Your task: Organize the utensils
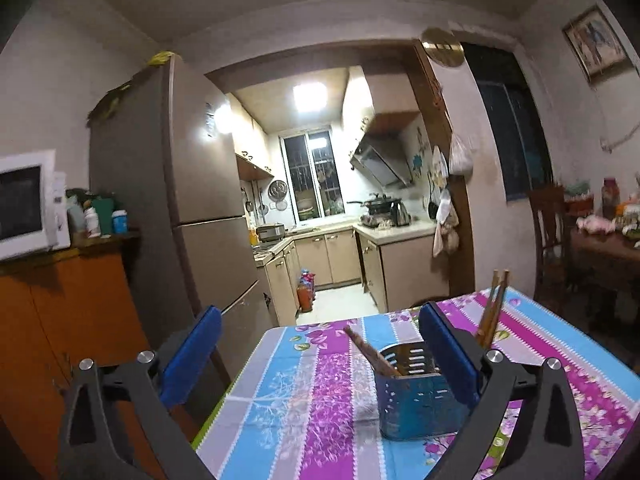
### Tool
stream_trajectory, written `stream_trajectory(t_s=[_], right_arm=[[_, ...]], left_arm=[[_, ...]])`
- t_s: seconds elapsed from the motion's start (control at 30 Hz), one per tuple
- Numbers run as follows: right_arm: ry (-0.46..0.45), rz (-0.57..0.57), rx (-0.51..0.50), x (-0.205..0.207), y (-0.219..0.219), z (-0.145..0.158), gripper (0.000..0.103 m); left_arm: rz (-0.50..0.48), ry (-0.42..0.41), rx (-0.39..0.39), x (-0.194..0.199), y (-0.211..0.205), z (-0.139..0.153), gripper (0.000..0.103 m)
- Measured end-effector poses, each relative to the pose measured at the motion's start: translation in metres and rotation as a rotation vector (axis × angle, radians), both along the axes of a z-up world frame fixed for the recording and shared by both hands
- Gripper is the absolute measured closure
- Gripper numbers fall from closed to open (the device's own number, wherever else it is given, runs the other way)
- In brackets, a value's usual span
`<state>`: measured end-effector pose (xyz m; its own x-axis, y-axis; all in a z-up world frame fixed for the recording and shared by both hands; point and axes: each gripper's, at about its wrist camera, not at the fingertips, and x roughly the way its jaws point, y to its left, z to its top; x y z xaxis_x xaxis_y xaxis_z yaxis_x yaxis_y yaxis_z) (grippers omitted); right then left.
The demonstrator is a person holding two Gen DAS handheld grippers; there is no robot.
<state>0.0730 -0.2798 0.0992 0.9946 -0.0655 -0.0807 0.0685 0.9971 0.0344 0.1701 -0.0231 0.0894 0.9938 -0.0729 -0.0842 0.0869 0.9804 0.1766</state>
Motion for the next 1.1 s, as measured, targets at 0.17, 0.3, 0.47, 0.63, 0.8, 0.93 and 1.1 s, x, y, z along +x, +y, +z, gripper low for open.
stream_trajectory(t_s=[0.17, 0.3, 0.47, 0.63, 0.8, 0.93, 1.1], right_arm=[[0.037, -0.092, -0.012, -0.031, 0.006, -0.011, 0.005], [0.021, -0.101, -0.018, -0.054, 0.015, -0.019, 0.005], [0.038, -0.08, -0.034, -0.069, 0.026, -0.028, 0.005], [0.071, -0.106, -0.026, -0.083, 0.035, -0.038, 0.005], [0.093, -0.131, -0.011, -0.092, 0.037, -0.047, 0.005], [0.099, -0.15, -0.022, -0.094, 0.034, -0.049, 0.005], [0.089, -0.16, 0.0, -0.098, 0.027, -0.047, 0.005]], left_arm=[[-0.043, 0.039, -0.025, -0.035, 0.01, -0.012, 0.005], [-0.026, 0.12, -0.039, -0.048, 0.013, -0.025, 0.005], [0.002, 0.108, -0.066, -0.065, 0.018, -0.046, 0.005], [0.006, 0.135, -0.038, -0.078, 0.013, -0.063, 0.005], [0.009, 0.15, 0.009, -0.082, 0.002, -0.076, 0.005], [0.011, 0.147, 0.045, -0.081, -0.006, -0.084, 0.005], [-0.003, 0.126, 0.058, -0.087, -0.013, -0.089, 0.007]])
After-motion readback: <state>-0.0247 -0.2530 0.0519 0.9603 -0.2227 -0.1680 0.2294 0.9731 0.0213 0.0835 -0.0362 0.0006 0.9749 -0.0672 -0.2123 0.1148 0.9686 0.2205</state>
